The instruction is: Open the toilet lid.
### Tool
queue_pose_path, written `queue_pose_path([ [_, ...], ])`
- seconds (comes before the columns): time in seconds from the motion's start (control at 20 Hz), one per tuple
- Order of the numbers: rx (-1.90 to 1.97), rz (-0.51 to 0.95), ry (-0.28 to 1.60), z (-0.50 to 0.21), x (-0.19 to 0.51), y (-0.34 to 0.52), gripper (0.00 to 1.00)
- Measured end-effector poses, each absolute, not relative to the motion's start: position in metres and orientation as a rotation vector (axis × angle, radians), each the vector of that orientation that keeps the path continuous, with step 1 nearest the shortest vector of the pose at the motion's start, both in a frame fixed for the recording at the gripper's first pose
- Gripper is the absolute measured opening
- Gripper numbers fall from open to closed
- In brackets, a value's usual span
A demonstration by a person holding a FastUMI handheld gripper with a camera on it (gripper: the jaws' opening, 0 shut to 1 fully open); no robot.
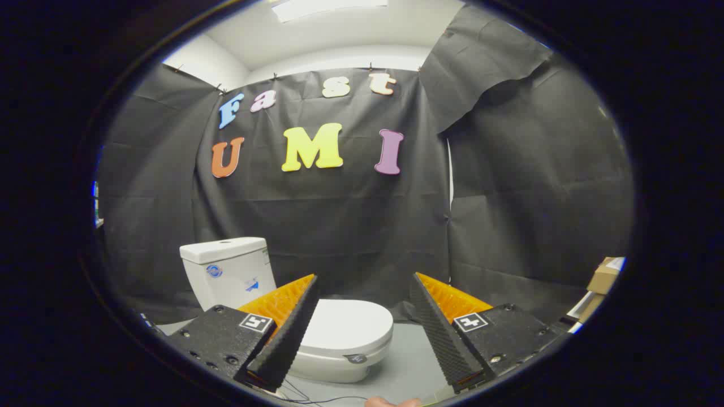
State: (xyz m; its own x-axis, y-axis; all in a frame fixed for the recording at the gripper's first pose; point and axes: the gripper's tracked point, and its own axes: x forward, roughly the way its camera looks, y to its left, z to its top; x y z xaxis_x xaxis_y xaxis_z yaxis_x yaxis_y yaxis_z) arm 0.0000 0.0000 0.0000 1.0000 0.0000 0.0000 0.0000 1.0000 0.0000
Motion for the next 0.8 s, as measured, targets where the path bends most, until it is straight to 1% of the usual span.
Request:
queue_pose_path([
  [0.35,0.060,-0.014,0.000,0.001,-0.001,-0.009,1.00],
  [0.5,0.040,-0.043,-0.024,0.006,0.000,-0.015,1.00],
  [0.8,0.048,-0.025,-0.015,0.001,-0.002,-0.010,1.00],
])
